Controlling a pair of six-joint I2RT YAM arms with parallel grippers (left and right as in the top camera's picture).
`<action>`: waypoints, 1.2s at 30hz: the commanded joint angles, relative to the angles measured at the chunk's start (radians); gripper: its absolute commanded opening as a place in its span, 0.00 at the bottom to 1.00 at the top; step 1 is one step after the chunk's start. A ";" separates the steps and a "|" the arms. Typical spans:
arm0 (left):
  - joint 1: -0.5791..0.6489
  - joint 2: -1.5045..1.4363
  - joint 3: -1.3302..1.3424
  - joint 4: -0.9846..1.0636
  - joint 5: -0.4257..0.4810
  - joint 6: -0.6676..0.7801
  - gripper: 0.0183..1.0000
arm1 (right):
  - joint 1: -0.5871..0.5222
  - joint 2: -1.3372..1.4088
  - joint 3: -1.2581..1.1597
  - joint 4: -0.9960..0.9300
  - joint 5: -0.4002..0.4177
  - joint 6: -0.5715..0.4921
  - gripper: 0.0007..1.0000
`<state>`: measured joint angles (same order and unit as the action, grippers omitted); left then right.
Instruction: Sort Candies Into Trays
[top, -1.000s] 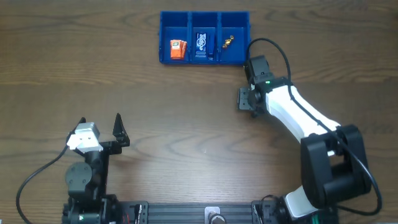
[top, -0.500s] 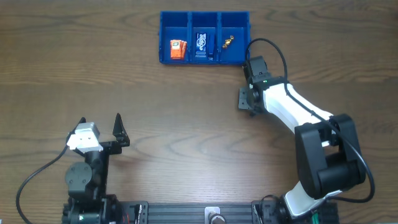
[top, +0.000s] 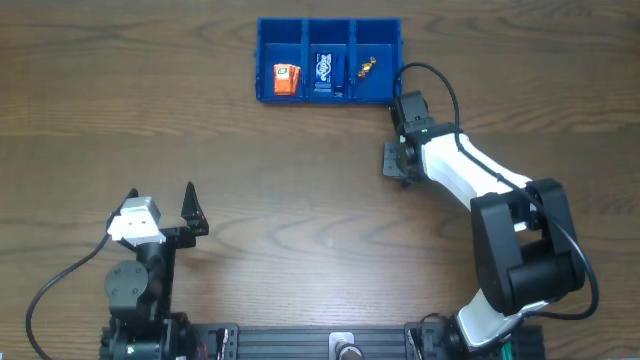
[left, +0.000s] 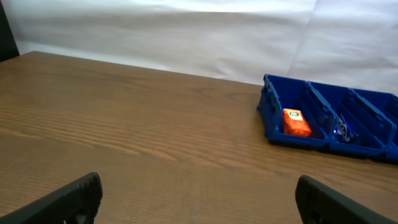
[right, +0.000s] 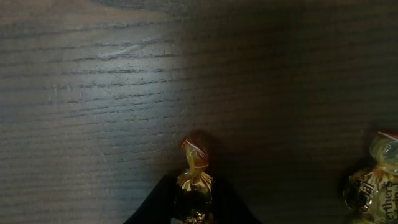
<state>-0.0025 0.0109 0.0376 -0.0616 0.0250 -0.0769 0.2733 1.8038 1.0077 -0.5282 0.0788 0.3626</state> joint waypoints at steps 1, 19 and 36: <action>0.002 -0.005 -0.033 -0.016 0.001 0.010 1.00 | 0.023 -0.127 0.009 -0.024 0.005 0.000 0.16; 0.002 -0.005 -0.033 -0.016 0.001 0.010 1.00 | -0.003 0.298 1.002 -0.318 0.050 -0.080 0.15; 0.002 -0.005 -0.033 -0.016 0.001 0.010 1.00 | -0.023 0.278 0.962 -0.312 0.007 -0.132 0.68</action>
<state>-0.0025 0.0113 0.0380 -0.0616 0.0250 -0.0769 0.2722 2.2055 1.9888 -0.8185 0.0895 0.2718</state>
